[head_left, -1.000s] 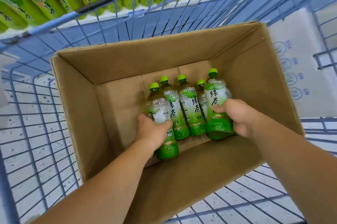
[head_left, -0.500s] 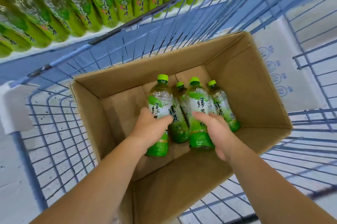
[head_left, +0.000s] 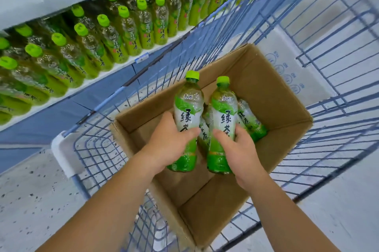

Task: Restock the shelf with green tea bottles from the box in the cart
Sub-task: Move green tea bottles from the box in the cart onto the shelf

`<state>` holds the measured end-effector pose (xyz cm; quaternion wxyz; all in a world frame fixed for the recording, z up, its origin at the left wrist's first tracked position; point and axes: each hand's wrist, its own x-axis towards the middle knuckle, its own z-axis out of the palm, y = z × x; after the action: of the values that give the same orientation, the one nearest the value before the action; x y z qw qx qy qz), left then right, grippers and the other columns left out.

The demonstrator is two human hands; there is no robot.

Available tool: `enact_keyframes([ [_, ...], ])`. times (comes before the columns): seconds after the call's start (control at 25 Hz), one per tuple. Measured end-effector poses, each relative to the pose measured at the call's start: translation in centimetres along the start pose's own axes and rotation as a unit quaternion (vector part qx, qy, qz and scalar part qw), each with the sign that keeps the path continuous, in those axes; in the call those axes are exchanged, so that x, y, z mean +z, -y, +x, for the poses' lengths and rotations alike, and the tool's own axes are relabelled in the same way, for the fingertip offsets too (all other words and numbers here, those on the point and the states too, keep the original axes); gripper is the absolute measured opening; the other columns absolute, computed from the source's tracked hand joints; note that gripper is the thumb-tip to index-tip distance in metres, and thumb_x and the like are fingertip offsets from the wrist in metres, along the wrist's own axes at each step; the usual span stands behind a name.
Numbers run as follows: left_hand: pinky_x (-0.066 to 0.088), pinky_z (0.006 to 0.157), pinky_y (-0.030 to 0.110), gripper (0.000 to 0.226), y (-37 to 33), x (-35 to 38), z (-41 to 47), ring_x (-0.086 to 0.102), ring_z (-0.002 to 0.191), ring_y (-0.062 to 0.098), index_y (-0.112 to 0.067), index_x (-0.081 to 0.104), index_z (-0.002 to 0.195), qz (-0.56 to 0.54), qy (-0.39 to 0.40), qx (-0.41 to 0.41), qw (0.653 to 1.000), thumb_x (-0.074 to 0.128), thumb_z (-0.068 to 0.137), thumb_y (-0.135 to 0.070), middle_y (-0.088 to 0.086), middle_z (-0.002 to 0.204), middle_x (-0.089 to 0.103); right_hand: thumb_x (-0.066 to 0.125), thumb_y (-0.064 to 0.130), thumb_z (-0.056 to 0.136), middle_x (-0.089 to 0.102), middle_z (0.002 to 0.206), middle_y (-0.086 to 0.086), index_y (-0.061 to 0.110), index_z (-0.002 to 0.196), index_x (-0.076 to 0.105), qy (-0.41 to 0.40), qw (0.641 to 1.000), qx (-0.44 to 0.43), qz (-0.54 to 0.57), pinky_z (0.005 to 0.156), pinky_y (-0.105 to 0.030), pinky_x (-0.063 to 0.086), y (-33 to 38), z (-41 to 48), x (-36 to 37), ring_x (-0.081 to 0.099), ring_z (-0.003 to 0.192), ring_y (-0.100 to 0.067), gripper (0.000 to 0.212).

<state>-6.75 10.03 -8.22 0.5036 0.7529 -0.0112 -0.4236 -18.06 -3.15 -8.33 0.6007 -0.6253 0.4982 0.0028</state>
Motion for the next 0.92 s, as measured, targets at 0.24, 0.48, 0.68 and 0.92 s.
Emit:
enact_keyframes([
  [0.24,0.055,0.07,0.025,0.042,-1.4,-2.6,-2.7,0.068,0.085,-0.001,-0.034,0.057,0.111,-0.013,-0.056,0.064,0.996,0.083,0.078,-0.036,-0.015,0.097,0.071,0.073,0.034,0.084,0.075,0.089,0.008,0.033,0.101,0.068,0.019,0.997,-0.069,-0.013,0.082,-0.049,0.06,2.2,-2.0,1.6,0.072,0.084,-0.013,0.017],
  [0.48,0.057,0.079,0.031,0.034,-2.4,-7.5,-5.9,0.072,0.09,0.004,-0.027,0.067,0.114,-0.116,-0.087,0.121,0.982,0.079,0.082,-0.029,-0.014,0.099,0.076,0.074,0.035,0.084,0.074,0.09,0.006,0.031,0.1,0.068,0.06,0.988,-0.138,-0.022,0.08,-0.045,0.06,5.2,-4.6,5.2,0.071,0.082,-0.012,0.018],
  [0.68,0.055,0.092,0.046,0.055,-1.8,-14.2,-7.5,0.07,0.105,0.014,-0.029,0.062,0.126,-0.163,-0.125,0.12,0.971,0.078,0.077,-0.049,-0.01,0.114,0.074,0.074,0.031,0.086,0.074,0.085,0.007,0.029,0.098,0.067,0.115,0.979,-0.166,-0.025,0.069,-0.037,0.058,7.2,-6.8,11.0,0.071,0.077,-0.01,0.014],
  [0.92,0.057,0.087,0.052,0.019,0.4,-25.5,-8.8,0.071,0.096,0.028,-0.029,0.07,0.106,-0.198,-0.201,0.123,0.952,0.066,0.092,-0.017,-0.001,0.099,0.076,0.074,0.032,0.084,0.073,0.087,0.006,0.029,0.097,0.066,0.155,0.965,-0.209,-0.037,0.074,-0.039,0.058,10.7,-8.4,21.9,0.07,0.078,-0.009,0.015],
])
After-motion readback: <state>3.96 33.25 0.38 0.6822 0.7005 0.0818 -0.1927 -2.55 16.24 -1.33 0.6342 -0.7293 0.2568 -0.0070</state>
